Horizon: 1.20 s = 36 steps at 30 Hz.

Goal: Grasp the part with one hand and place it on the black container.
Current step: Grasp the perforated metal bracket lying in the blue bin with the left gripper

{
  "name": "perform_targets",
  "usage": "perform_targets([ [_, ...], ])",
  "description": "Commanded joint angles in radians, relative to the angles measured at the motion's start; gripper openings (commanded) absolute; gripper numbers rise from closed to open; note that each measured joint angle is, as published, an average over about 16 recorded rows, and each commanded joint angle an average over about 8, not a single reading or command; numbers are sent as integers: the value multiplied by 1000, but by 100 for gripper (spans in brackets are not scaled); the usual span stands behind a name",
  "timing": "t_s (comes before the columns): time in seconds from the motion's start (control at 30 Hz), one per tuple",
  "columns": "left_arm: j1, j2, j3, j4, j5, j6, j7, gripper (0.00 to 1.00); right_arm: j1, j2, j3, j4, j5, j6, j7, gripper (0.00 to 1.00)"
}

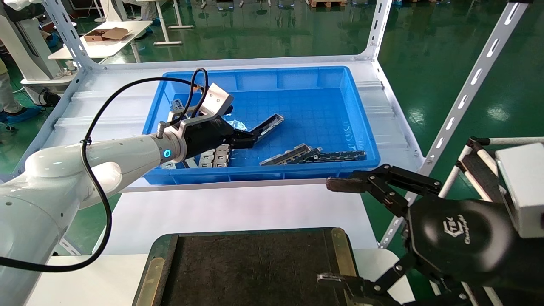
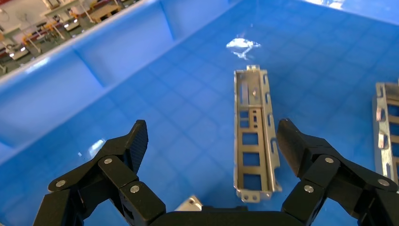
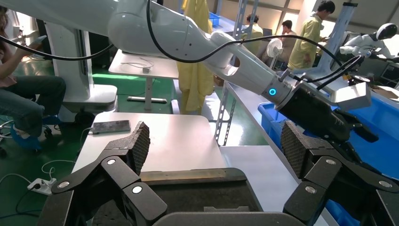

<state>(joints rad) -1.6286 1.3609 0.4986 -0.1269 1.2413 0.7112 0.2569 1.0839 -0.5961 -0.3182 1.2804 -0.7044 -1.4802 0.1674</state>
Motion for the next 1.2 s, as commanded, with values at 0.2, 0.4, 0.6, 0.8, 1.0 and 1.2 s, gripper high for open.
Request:
perform_targets([
  [0.2, 27, 6, 27, -27, -17, -30, -35, 43, 0, 0, 0, 0, 0, 0, 0, 34],
  [0.4, 44, 7, 66, -60, -33, -44, -71, 0, 0, 0, 0, 0, 0, 0, 0, 0],
  [0.6, 55, 6, 111, -81, -49, -65, -101, 0, 0, 0, -1, 0, 0, 0, 0, 0],
  [0.8, 61, 5, 151, -91, -68, -90, -123, 0, 0, 0, -1, 0, 1, 0, 0, 0],
  [1.0, 66, 4, 185, -98, -92, -108, -143, 0, 0, 0, -1, 0, 1, 0, -1, 0],
  [1.2, 69, 4, 215, -104, -121, -122, -162, 0, 0, 1, -1, 0, 1, 1, -1, 0],
])
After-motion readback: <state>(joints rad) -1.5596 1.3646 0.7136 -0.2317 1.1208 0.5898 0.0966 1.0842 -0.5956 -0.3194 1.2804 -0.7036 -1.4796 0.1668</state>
